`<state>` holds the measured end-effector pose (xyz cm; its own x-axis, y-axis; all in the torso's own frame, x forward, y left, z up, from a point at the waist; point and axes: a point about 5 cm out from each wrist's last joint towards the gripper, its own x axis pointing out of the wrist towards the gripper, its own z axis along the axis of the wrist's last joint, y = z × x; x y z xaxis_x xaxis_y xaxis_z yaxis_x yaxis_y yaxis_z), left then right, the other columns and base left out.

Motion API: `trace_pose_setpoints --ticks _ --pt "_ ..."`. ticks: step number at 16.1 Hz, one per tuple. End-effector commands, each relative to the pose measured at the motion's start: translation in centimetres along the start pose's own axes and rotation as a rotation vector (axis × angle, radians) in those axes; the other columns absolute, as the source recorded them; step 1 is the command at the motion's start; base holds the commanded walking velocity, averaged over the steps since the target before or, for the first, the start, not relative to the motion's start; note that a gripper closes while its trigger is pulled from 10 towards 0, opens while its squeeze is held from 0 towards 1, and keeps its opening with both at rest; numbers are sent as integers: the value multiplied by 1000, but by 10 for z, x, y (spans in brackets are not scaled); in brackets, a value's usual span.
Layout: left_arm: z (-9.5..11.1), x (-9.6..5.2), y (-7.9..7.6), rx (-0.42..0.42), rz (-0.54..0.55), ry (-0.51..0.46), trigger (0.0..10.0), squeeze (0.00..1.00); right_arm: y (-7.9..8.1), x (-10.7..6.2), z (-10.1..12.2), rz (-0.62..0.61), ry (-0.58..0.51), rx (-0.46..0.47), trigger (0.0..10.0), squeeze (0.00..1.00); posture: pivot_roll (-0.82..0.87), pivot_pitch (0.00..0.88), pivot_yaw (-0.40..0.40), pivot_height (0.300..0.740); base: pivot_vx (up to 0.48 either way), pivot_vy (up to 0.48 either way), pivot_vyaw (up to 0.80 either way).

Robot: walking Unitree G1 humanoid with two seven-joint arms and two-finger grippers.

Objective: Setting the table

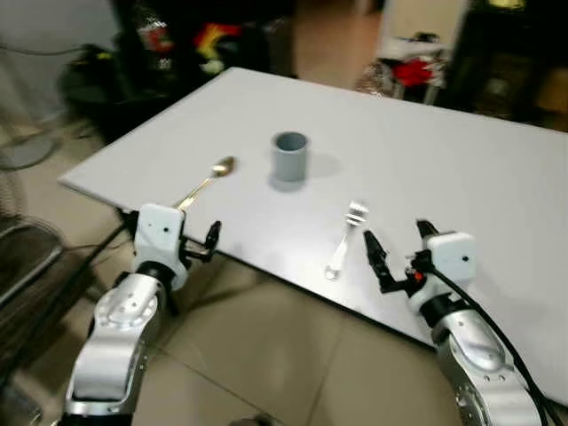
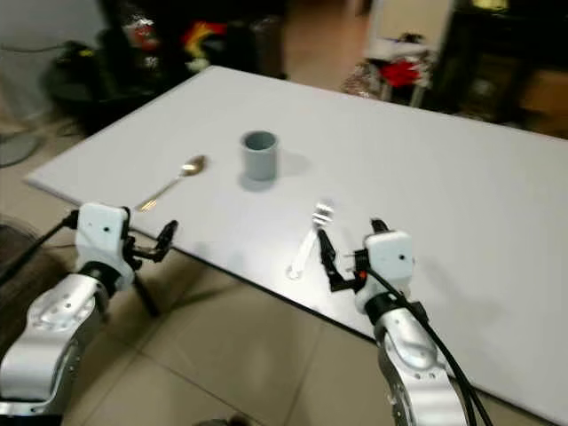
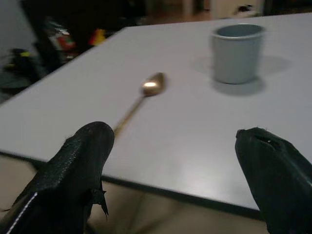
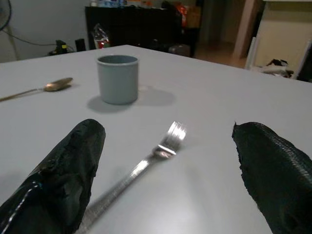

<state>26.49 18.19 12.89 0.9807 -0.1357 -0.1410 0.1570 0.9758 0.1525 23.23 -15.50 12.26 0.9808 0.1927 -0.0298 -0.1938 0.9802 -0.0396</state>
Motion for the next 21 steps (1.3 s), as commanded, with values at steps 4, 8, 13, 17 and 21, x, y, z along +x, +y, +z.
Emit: trace_pose_setpoints --ticks 4,8,13,17,21 --pt "4 0 2 11 54 -3 10000 796 9 4 -4 15 10 33 10000 0 29 0 -19 740 0 0 800" --pt "7 -5 -1 26 34 -8 10000 0 10 3 -10 -15 34 115 10000 0 43 0 -32 740 0 71 0" --pt "8 -9 1 45 56 -6 10000 0 3 8 -5 -26 18 116 10000 0 50 0 -44 740 0 311 0" --pt "14 -9 5 55 71 -16 10000 0 3 9 -3 -16 5 121 10000 0 63 0 -49 740 0 313 0" --pt "19 -10 6 81 66 -22 10000 0 3 7 -5 -29 -4 115 10000 0 68 0 -38 740 0 312 0"
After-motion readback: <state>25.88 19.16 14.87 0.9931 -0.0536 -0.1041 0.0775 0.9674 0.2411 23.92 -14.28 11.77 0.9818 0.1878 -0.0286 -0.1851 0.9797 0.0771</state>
